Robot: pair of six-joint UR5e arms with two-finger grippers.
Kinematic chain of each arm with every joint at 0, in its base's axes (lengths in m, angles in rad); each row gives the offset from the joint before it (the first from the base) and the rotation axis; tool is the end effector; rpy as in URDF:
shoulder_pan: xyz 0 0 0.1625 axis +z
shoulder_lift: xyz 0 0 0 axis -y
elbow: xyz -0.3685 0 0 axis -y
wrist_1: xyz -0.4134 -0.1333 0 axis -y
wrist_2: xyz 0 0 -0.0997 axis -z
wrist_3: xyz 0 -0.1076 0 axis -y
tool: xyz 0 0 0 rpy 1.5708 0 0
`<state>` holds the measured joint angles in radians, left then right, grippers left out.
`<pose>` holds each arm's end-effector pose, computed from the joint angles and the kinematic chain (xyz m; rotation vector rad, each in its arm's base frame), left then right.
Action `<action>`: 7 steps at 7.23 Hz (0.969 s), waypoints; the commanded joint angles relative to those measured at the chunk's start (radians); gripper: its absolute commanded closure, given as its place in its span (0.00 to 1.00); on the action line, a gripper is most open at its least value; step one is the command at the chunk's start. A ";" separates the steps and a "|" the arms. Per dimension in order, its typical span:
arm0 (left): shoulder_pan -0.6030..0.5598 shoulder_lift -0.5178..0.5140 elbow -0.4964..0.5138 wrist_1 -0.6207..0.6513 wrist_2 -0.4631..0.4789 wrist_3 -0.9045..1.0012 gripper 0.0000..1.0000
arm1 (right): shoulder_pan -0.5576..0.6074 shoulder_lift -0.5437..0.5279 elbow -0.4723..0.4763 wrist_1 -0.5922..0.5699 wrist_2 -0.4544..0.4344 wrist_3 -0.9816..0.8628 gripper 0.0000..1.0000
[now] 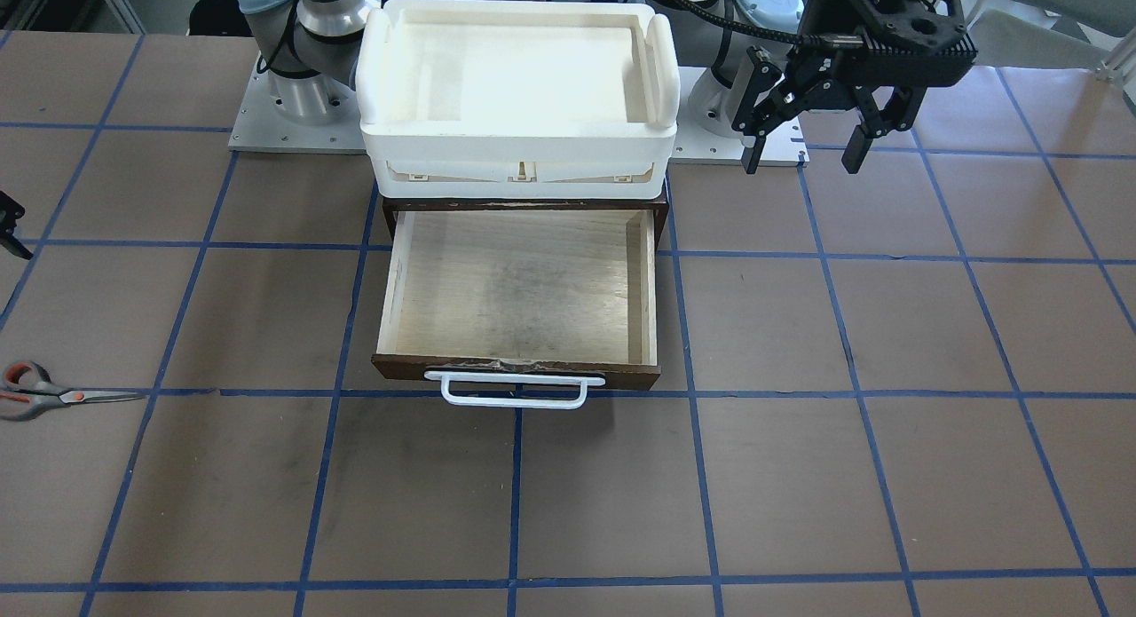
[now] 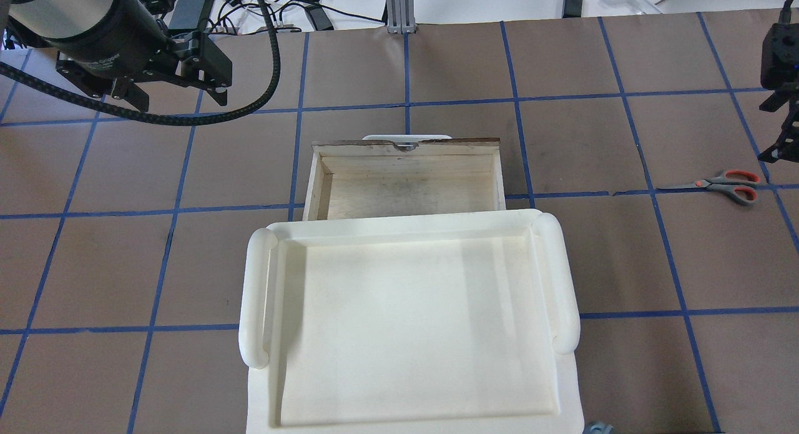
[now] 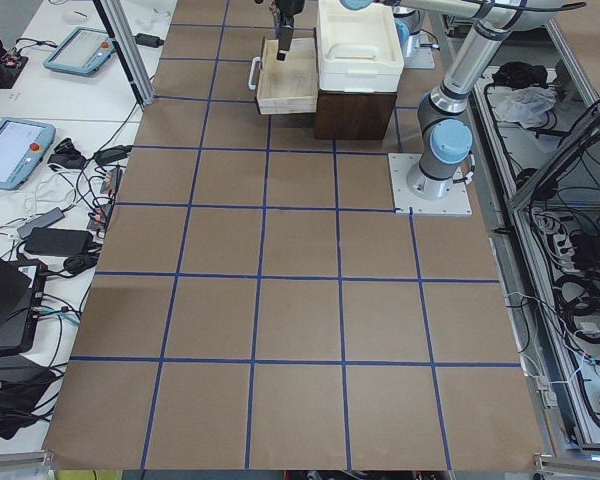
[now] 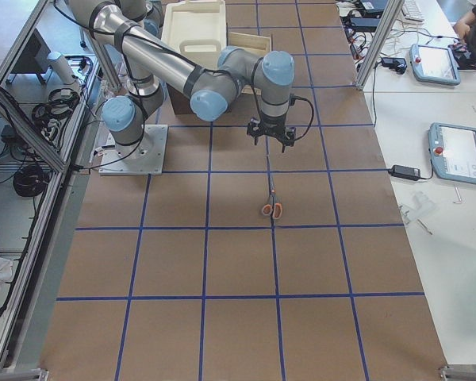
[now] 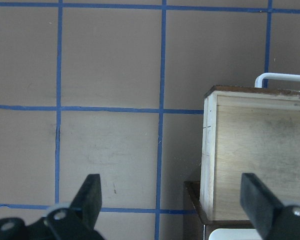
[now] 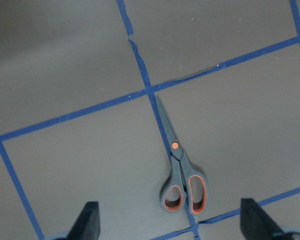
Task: Put scissors in drawer and close it
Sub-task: 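Lower the right gripper and grasp the scissors by the pivot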
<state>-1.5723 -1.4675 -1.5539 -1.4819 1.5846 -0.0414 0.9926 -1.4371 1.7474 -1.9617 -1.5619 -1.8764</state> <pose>-0.1326 -0.4921 0.4941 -0.0644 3.1145 -0.3273 -0.1886 -0.5347 0.3023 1.8551 -2.4439 0.0545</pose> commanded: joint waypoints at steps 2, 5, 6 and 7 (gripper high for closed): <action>0.000 -0.001 0.000 0.000 -0.002 0.000 0.00 | -0.084 0.189 0.072 -0.248 0.078 -0.285 0.03; 0.000 -0.001 0.000 0.000 0.000 0.000 0.00 | -0.086 0.292 0.058 -0.293 0.152 -0.345 0.06; -0.002 -0.001 0.000 0.000 -0.002 -0.002 0.00 | -0.088 0.300 0.066 -0.287 0.151 -0.339 0.03; 0.000 -0.001 0.000 0.000 -0.002 -0.002 0.00 | -0.086 0.306 0.064 -0.330 0.148 -0.337 0.03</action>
<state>-1.5729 -1.4677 -1.5539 -1.4818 1.5834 -0.0424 0.9062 -1.1428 1.8106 -2.2594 -1.4156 -2.2135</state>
